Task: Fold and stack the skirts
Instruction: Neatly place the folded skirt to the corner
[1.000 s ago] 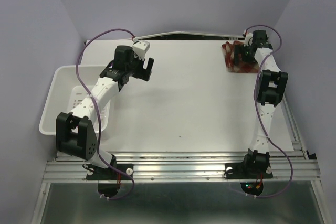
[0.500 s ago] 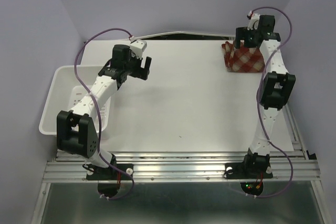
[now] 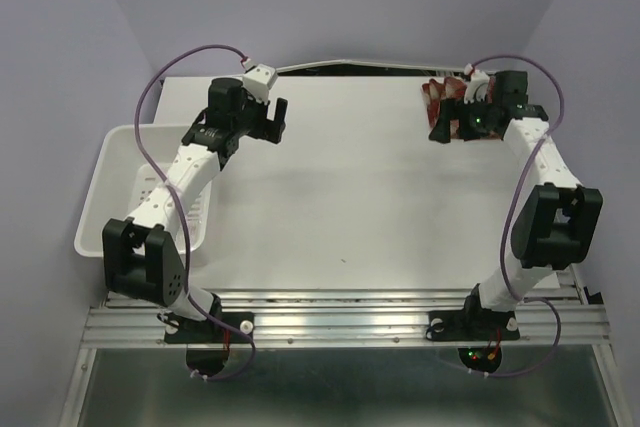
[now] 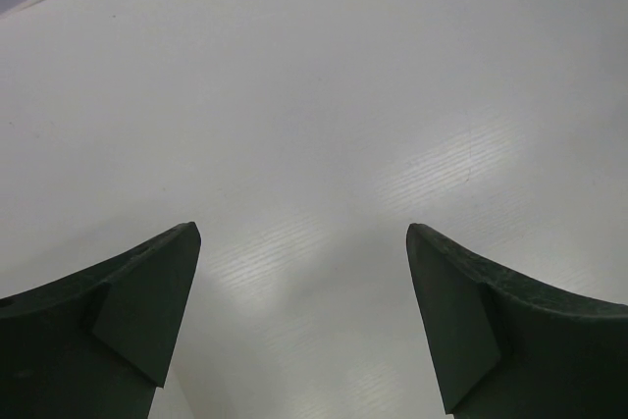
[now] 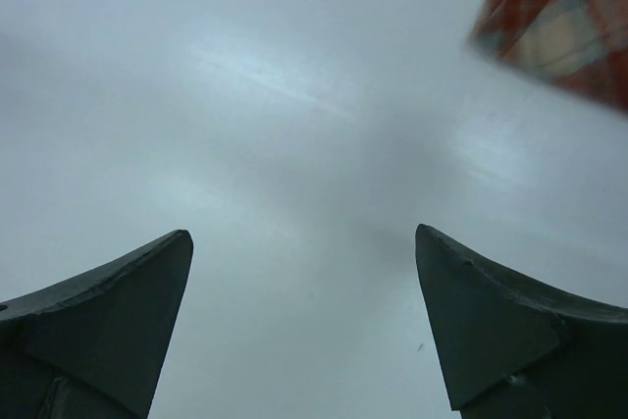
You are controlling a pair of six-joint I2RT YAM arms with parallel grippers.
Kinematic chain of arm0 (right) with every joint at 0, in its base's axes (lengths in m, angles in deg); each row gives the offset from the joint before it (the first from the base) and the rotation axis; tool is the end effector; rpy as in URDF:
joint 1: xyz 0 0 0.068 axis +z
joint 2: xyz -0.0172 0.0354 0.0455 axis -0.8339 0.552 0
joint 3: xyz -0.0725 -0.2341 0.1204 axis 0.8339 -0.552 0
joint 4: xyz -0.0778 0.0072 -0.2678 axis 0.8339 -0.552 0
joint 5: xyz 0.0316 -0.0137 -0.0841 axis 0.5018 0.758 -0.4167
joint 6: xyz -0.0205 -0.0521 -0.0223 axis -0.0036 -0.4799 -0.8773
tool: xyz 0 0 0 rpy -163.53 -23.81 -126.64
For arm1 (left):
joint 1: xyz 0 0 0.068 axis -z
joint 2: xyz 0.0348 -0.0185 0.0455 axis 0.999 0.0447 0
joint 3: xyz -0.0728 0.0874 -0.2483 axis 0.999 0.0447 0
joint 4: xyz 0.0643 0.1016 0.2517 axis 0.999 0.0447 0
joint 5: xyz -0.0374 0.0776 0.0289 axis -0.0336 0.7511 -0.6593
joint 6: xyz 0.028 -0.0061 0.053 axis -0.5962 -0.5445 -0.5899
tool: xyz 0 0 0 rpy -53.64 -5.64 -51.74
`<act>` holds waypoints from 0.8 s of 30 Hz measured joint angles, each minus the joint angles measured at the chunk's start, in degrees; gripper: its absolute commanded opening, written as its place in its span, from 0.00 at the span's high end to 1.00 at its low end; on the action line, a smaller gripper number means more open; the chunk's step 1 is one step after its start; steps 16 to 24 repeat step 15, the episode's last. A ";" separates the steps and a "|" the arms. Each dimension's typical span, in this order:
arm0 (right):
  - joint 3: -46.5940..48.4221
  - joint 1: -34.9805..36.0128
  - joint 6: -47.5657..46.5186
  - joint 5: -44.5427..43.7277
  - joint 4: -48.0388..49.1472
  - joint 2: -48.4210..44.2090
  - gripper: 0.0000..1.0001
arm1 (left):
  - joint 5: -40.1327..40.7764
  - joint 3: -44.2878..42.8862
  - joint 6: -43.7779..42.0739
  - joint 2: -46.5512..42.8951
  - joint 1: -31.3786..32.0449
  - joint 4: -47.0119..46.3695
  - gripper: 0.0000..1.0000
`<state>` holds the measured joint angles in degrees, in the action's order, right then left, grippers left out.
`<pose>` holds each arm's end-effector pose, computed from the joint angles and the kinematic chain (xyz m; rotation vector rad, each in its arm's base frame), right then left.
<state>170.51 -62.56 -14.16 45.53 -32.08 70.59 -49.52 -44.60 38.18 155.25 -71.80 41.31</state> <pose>0.4027 -0.0200 0.3032 -0.3469 2.2695 0.4766 0.3624 -0.1104 0.3388 0.5486 1.8544 -0.2597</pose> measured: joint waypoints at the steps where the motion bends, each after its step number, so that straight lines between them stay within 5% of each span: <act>1: -3.61 0.46 -0.39 0.04 0.46 -1.20 0.00 | -0.20 0.72 -0.02 -0.46 0.00 -0.79 0.02; 9: -23.63 4.74 -1.99 -1.22 0.39 -5.16 0.00 | -3.80 13.73 -0.72 -6.21 0.00 -2.75 0.02; 24: -27.04 7.28 -1.66 -2.49 2.38 -8.50 0.00 | -4.48 19.63 -3.19 -10.40 0.00 -0.61 0.01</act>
